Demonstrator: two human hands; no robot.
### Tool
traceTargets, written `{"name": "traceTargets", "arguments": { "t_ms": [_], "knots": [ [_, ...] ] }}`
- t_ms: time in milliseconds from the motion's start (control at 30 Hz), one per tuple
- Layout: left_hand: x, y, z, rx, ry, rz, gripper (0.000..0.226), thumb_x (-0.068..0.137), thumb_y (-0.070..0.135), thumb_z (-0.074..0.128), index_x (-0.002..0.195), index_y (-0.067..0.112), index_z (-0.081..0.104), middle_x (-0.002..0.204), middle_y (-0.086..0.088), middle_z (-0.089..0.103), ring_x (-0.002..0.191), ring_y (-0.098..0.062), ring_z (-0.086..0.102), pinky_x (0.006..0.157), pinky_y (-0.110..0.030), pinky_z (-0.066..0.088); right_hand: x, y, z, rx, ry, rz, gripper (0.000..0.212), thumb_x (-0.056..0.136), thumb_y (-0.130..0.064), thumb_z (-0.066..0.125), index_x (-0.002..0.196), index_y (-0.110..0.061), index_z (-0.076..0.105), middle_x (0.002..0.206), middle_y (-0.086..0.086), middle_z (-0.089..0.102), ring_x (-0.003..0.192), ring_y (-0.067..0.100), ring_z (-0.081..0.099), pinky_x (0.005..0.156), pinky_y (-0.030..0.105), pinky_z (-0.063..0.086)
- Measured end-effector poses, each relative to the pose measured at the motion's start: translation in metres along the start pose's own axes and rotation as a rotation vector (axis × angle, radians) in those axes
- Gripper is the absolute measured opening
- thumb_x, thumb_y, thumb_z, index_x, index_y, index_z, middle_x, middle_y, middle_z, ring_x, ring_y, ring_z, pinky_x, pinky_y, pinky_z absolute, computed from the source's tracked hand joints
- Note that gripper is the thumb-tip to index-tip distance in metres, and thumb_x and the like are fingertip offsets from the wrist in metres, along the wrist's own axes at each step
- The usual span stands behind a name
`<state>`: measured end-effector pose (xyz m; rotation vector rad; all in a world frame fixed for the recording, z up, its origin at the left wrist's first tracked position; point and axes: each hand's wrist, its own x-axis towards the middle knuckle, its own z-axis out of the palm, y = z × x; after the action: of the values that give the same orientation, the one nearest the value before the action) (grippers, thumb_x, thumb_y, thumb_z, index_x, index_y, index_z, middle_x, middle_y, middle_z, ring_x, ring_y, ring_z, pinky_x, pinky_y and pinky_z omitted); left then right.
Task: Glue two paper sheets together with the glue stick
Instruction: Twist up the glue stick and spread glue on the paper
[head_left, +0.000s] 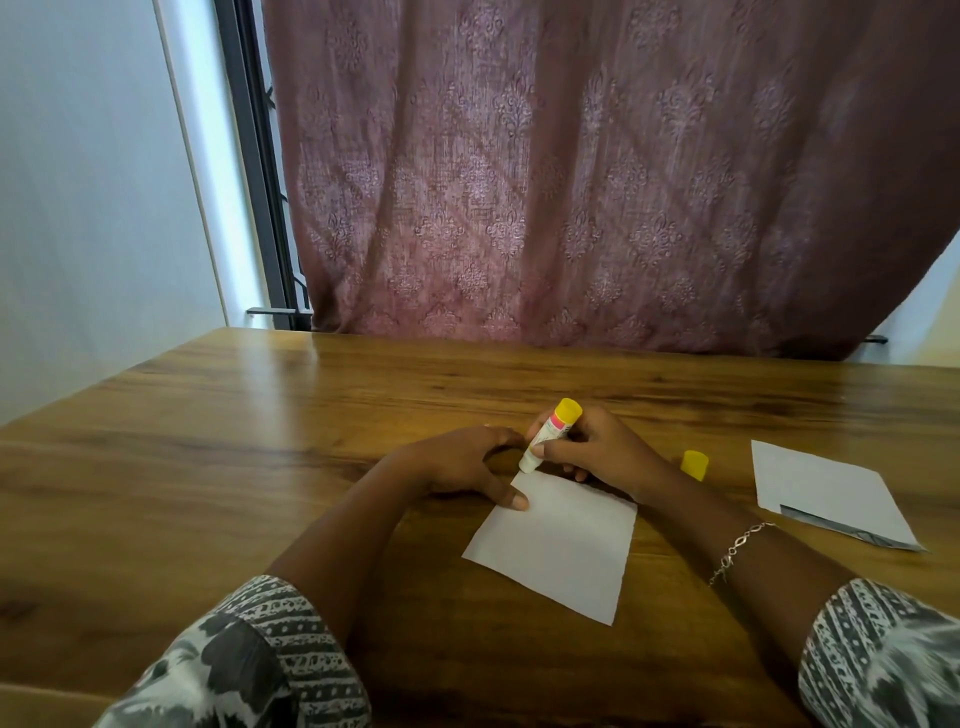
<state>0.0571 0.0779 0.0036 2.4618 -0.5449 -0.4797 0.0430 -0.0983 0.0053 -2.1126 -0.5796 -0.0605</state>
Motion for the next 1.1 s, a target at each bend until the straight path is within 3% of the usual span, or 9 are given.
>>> {"name": "traceTargets", "arguments": {
  "t_ms": [267,400,533,700,933,1100],
  "knots": [
    [0.0,0.0,0.001,0.006,0.003,-0.011,0.082,0.078,0.033,0.068,0.144,0.022,0.021,0.152,-0.003,0.028,0.135,-0.026,0.032,0.112,-0.043,0.032,-0.005,-0.001,-0.003,-0.007,0.013,0.008,0.021,0.083,-0.014,0.061,0.076,-0.034,0.058,0.076,-0.007,0.061,0.059,0.006,0.056,0.049,0.011,0.044],
    [-0.001,-0.001,0.001,0.002,0.003,-0.008,0.081,0.078,0.033,0.068,0.144,0.023,0.021,0.152,-0.003,0.026,0.136,-0.026,0.03,0.112,-0.044,0.03,-0.01,0.001,-0.006,-0.017,0.02,0.031,0.016,0.084,-0.015,0.06,0.08,-0.03,0.058,0.078,-0.006,0.061,0.063,0.007,0.056,0.049,0.008,0.043],
    [-0.003,0.0,0.001,-0.045,0.001,0.02,0.078,0.077,0.029,0.069,0.142,0.025,0.026,0.151,-0.002,0.028,0.135,-0.026,0.031,0.112,-0.046,0.03,-0.013,0.005,-0.01,-0.024,0.037,0.074,0.008,0.084,-0.017,0.06,0.091,-0.021,0.06,0.08,-0.004,0.061,0.065,0.008,0.055,0.052,0.012,0.044],
    [-0.006,0.001,0.001,-0.098,-0.02,0.062,0.066,0.078,0.02,0.069,0.135,0.028,0.036,0.145,-0.001,0.036,0.131,-0.025,0.036,0.11,-0.044,0.034,-0.02,0.004,-0.013,0.019,0.039,0.077,0.015,0.083,-0.014,0.061,0.079,-0.029,0.059,0.075,-0.004,0.062,0.06,0.007,0.055,0.05,0.013,0.044],
    [-0.007,0.002,0.001,-0.114,-0.009,0.063,0.057,0.079,0.018,0.068,0.129,0.026,0.042,0.141,-0.003,0.039,0.127,-0.025,0.039,0.108,-0.043,0.037,-0.026,0.003,-0.016,0.021,0.053,0.104,0.016,0.083,-0.012,0.061,0.078,-0.027,0.06,0.067,-0.006,0.059,0.051,0.001,0.056,0.045,0.009,0.042],
    [-0.005,-0.001,0.002,-0.111,-0.008,0.063,0.053,0.078,0.021,0.069,0.124,0.028,0.044,0.139,-0.003,0.039,0.126,-0.024,0.038,0.107,-0.042,0.036,-0.032,0.006,-0.021,0.02,0.067,0.133,0.014,0.082,-0.013,0.062,0.08,-0.027,0.061,0.071,-0.005,0.061,0.06,0.008,0.053,0.048,0.012,0.043]
  ]
}}
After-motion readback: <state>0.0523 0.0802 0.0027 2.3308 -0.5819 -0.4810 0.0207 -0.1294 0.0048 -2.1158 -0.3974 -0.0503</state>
